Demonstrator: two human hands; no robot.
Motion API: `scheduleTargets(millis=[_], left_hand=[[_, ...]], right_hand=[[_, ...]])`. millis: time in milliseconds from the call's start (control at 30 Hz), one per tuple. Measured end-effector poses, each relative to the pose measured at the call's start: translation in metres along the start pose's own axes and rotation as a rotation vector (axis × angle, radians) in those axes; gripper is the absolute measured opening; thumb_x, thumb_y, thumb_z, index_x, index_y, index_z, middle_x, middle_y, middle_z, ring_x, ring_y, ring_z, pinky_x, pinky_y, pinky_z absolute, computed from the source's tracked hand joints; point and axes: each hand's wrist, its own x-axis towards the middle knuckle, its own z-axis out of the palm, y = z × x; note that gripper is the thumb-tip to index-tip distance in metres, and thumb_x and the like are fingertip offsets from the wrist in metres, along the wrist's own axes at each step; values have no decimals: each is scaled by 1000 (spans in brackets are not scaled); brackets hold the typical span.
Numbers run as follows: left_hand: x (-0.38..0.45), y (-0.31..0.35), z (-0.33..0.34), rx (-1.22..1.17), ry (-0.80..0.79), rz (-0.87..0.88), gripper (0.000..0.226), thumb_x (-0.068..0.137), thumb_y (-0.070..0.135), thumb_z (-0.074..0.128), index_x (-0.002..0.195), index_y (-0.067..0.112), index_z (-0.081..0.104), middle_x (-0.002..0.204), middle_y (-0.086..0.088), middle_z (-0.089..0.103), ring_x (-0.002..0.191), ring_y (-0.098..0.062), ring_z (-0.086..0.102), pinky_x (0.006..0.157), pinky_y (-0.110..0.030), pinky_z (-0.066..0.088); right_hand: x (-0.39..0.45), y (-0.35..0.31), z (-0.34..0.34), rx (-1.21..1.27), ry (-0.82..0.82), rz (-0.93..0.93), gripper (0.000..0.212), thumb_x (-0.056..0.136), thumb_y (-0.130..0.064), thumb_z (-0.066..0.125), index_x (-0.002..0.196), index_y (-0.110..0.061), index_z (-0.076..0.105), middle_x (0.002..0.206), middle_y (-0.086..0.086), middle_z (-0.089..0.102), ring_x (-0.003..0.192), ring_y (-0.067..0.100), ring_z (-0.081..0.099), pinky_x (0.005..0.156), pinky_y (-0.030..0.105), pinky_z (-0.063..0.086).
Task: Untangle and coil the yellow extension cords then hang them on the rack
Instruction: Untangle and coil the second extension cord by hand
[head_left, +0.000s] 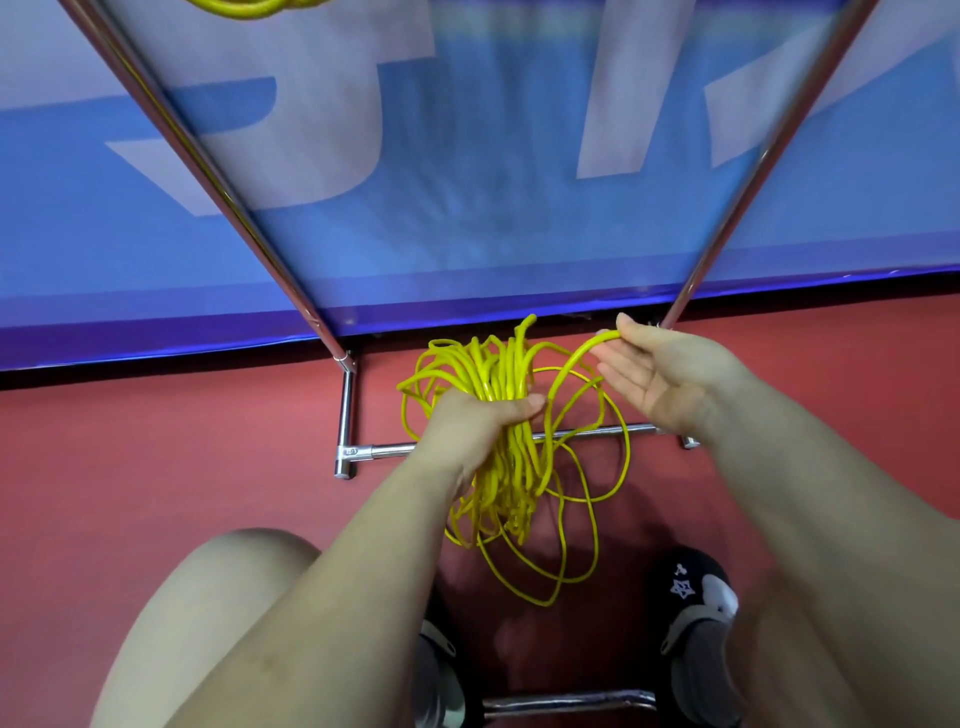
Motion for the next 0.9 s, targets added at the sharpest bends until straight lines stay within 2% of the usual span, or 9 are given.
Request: scheduleTargets(millis=[133, 267, 400, 533, 633, 700, 767, 833, 900], left_hand=[[1, 3, 0, -33, 65, 20, 17, 74, 5, 76, 91, 3, 72, 93, -17, 72, 83, -29, 70, 74, -43, 59], [-1, 4, -2, -2, 37, 31, 22, 76, 6, 75, 97, 4, 71, 96, -16, 72, 89, -30, 70, 79, -43, 58], [-2, 2, -2, 57, -7, 39, 15, 76, 5, 74, 91, 6, 71, 98, -17, 72, 91, -32, 69, 84, -47, 56], [-3, -1, 2, 57, -97, 70, 14, 76, 2, 72, 86, 11, 72, 90, -10, 73, 82, -20, 70, 80, -39, 58], [-2, -1, 4, -4, -81, 54, 12, 76, 1, 72, 85, 9, 72, 83, -8, 73, 73, -19, 70, 73, -35, 59], [1, -1, 5, -74, -32, 29, 11, 77, 1, 72, 87, 4, 71, 84, -13, 72, 72, -23, 69, 72, -39, 59], [4, 0, 5, -138, 18, -6, 8, 78, 3, 71, 86, 2, 71, 81, -15, 71, 68, -24, 68, 73, -40, 58], [7, 1, 4, -230, 36, -48, 3, 80, 5, 68, 79, 3, 71, 75, -12, 69, 63, -22, 66, 67, -37, 57], [10, 3, 3, -302, 29, -77, 8, 83, 6, 65, 76, 5, 70, 74, -11, 66, 62, -21, 63, 60, -32, 56]], right_hand=[[-1, 1, 2, -15, -14, 5, 16, 91, -17, 57, 77, -11, 57, 51, -3, 66, 47, 5, 65, 49, 19, 53], [0, 1, 5, 92, -46, 29, 12, 92, -14, 55, 81, -11, 59, 55, 0, 68, 50, 8, 67, 49, 20, 55], [0, 0, 8, 138, -79, 51, 12, 92, -14, 55, 83, -9, 59, 55, 1, 68, 51, 8, 67, 47, 19, 54], [-1, 0, 11, 182, -86, 30, 14, 92, -16, 55, 81, -7, 57, 55, 3, 68, 51, 8, 67, 49, 19, 54], [-1, -2, 10, 207, -101, -26, 12, 92, -17, 55, 85, -7, 56, 64, 6, 71, 59, 12, 69, 55, 24, 57], [-2, -3, 8, 37, -144, -64, 11, 92, -19, 55, 91, -9, 57, 81, 8, 71, 69, 14, 69, 60, 26, 57], [-2, 4, 6, -374, -170, -103, 12, 90, -21, 58, 96, -10, 57, 92, 9, 67, 73, 15, 66, 66, 29, 56], [-3, 18, 3, -844, -188, -197, 11, 87, -22, 64, 89, -12, 60, 84, 9, 65, 67, 17, 62, 70, 31, 52], [-3, 32, 2, -1136, -267, -294, 16, 81, -21, 71, 73, -14, 59, 73, 10, 63, 62, 20, 58, 68, 32, 48]])
